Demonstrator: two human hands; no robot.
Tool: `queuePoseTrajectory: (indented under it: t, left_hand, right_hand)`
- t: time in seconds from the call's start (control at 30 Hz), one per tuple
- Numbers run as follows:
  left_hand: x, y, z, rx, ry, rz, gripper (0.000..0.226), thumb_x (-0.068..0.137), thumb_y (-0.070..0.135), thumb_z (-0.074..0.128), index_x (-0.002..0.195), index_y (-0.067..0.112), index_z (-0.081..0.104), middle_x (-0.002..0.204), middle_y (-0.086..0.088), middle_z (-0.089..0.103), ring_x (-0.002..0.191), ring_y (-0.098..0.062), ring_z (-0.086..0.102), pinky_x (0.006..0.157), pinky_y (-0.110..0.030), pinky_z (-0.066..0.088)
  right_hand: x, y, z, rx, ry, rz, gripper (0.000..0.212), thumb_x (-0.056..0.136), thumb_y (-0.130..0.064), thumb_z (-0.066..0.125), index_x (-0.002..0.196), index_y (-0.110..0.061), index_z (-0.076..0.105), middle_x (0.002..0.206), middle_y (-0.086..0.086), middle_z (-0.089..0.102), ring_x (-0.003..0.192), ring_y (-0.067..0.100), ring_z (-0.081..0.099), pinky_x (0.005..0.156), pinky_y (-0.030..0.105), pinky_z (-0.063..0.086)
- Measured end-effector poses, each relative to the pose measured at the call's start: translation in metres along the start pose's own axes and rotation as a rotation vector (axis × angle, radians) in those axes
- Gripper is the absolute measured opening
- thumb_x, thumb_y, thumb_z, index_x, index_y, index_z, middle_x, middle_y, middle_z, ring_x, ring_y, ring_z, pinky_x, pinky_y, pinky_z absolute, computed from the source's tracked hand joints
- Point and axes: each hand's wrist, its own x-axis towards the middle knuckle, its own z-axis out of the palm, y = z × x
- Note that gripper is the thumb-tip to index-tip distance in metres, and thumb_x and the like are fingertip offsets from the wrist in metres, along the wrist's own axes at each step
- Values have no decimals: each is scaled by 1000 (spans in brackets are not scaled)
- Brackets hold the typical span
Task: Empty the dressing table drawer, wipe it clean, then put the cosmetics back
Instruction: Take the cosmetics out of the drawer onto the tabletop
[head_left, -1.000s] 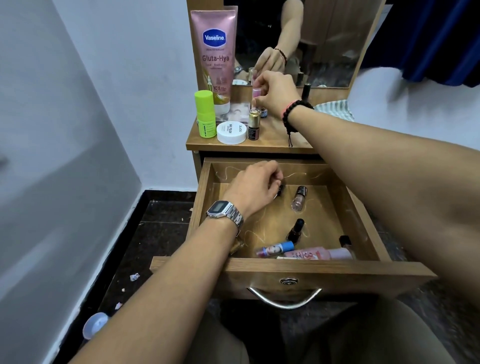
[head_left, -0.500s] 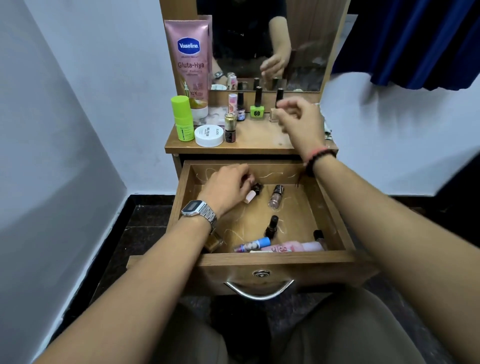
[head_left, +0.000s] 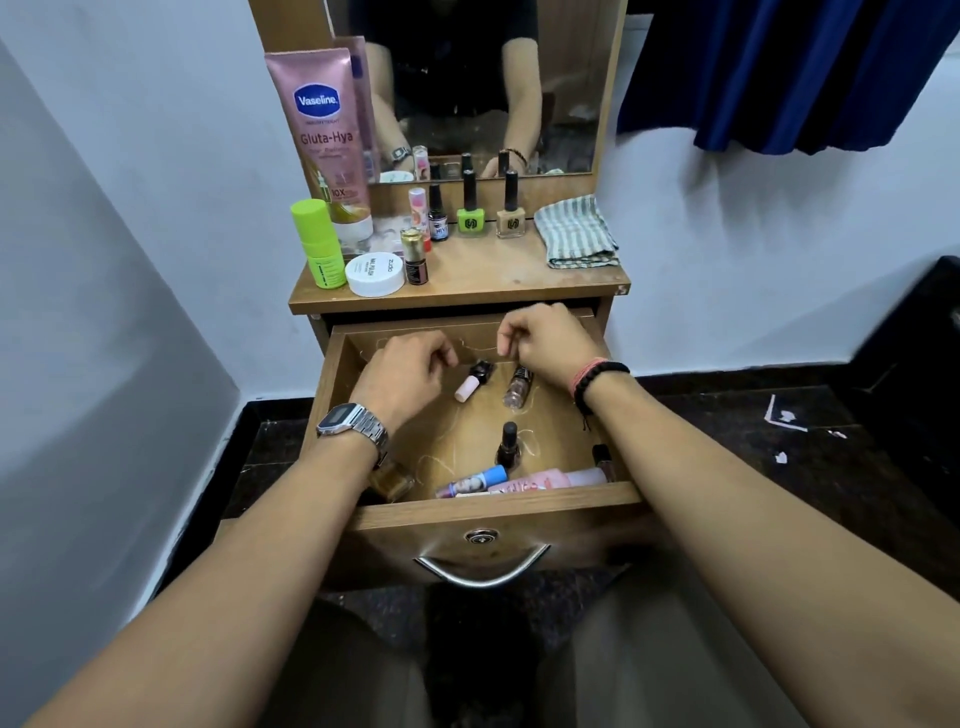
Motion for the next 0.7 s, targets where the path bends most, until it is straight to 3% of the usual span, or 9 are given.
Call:
queuePoseTrajectory:
  t: [0.07, 0.17, 0.23, 0.37, 0.47, 0.57, 0.7]
  left_hand:
    - [-1, -1, 0, 6, -14, -20, 28, 84, 2, 47, 88, 24, 64, 96, 2, 70, 91, -22, 65, 81, -42, 53]
    - [-1, -4, 0, 13, -25, -45, 29, 82, 2, 47, 87, 26, 64, 96, 1, 69, 93, -24, 64, 83, -42, 53]
    - [-3, -2, -2, 21, -28, -52, 30, 81, 2, 47, 86, 26, 64, 95, 2, 69, 92, -23, 64, 82, -42, 53]
    - [-4, -1, 0, 27, -44, -48, 29, 82, 3, 47, 85, 28, 63, 96, 3, 69, 91, -22, 64, 81, -42, 54]
    - [-3, -2, 2, 21, -45, -40, 25, 85, 6, 50, 89, 26, 63, 97, 3, 68, 91, -21, 64, 81, -42, 53]
    - [-3, -1, 2, -26, -41, -10, 13, 91, 20, 57, 103, 23, 60, 99, 4, 67, 90, -17, 63, 82, -39, 53]
    - [-2, 5, 0, -48, -59, 51, 25, 91, 39, 60, 112, 25, 57, 104, 4, 68, 95, -17, 63, 82, -36, 53]
  right_hand:
    - [0, 6, 4, -89, -120, 36, 41, 72, 6, 44, 67, -29, 65, 77, -11, 68, 83, 17, 67, 81, 35, 56]
    - [-3, 10, 9, -233, -306, 47, 34, 81, 1, 54, 95, -27, 68, 107, -2, 67, 101, 20, 62, 89, 34, 51]
    - [-7, 8, 10, -304, -370, 31, 33, 84, -2, 55, 103, -26, 67, 115, 1, 64, 105, 23, 59, 90, 33, 49]
    - [-9, 8, 12, -355, -377, 42, 29, 81, -3, 58, 96, -26, 68, 105, 1, 66, 99, 24, 62, 75, 27, 44]
    - [-8, 11, 9, -275, -362, 56, 30, 74, -14, 74, 100, -27, 66, 103, -1, 67, 98, 20, 61, 76, 27, 45]
    - [-6, 9, 9, -146, -298, 6, 32, 78, -25, 73, 109, -26, 64, 103, 0, 67, 96, 19, 60, 79, 27, 45]
    - [-5, -1, 12, -86, -257, -139, 29, 85, -31, 67, 113, -24, 62, 93, -3, 64, 85, 13, 55, 73, 24, 39]
